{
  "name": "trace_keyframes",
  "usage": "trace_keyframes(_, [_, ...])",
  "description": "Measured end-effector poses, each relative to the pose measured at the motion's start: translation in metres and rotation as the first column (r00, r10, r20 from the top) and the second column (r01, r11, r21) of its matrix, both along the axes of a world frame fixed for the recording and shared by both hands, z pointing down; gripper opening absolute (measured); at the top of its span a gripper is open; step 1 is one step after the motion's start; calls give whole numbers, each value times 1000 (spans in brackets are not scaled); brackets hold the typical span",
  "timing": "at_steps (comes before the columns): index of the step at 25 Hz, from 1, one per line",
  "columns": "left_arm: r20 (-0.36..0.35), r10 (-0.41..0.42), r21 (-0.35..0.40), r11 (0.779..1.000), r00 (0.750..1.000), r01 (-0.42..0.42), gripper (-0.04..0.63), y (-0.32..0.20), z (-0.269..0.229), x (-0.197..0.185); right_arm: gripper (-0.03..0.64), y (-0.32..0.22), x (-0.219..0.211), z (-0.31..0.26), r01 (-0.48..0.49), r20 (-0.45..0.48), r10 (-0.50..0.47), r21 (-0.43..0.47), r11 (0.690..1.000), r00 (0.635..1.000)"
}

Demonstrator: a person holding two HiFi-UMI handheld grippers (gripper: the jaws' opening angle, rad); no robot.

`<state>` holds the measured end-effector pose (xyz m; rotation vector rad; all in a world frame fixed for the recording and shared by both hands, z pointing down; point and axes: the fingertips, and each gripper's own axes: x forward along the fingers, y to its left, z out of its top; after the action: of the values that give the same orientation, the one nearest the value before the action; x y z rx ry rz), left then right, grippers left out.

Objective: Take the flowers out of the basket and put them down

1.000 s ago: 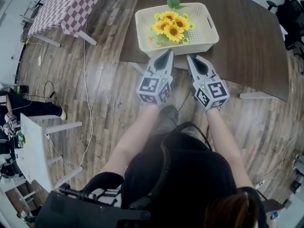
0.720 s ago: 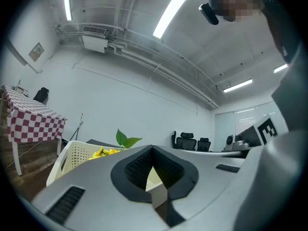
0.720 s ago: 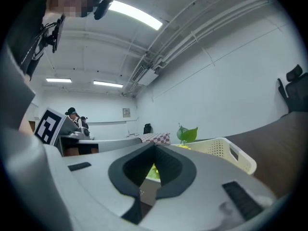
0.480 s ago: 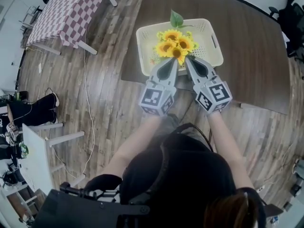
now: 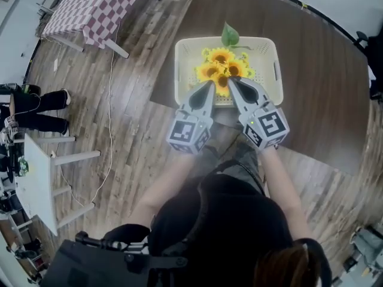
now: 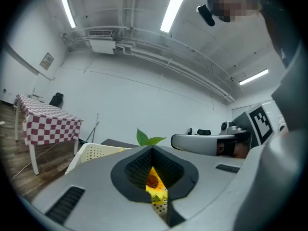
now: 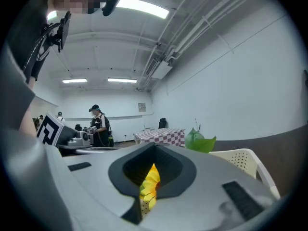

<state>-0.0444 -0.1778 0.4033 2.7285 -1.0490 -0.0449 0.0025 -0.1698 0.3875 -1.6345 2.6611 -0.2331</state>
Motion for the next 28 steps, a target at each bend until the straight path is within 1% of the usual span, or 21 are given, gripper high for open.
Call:
trace_keyframes(3, [6,-88,9,996,996,88,0,-8,-5,-4,3,-5,0,1,77,-14,-77,-25,997,997])
trace_keyframes(6, [19,-158,19,987,987,158,0,-11,-8,-10,3,-7,-3,5,144,-8,-145,-60,988,989])
trace_keyframes(9, [26,-236,24,972,971,236,0,-16,-8,-13,3,-11,2,9,206,-11,-207,-81,975,978])
trace_keyframes(12, [43,-281,31,959,959,280,0,-19,-5,-13,3,-14,6,16,246,-27,-250,-102,964,968])
trace_keyframes(14, [59,-293,29,956,954,292,0,-21,-3,-14,3,-18,8,20,259,-44,-266,-120,958,963])
trace_keyframes(17, [94,-284,3,959,954,285,0,-23,4,-12,5,-26,13,26,264,-55,-274,-147,953,960])
trace_keyframes(20, [129,-280,16,960,951,280,0,-24,6,-11,5,-32,17,31,256,-57,-269,-170,952,961])
trace_keyframes(22, [129,-274,14,962,953,274,0,-24,7,-11,5,-37,22,36,243,-51,-257,-190,951,965])
trace_keyframes(26, [131,-279,10,960,951,280,0,-26,8,-12,7,-46,35,48,192,-22,-204,-256,947,979])
trace_keyframes(28, [127,-285,12,958,950,286,0,-28,6,-14,28,-49,40,55,173,-22,-188,-295,940,982])
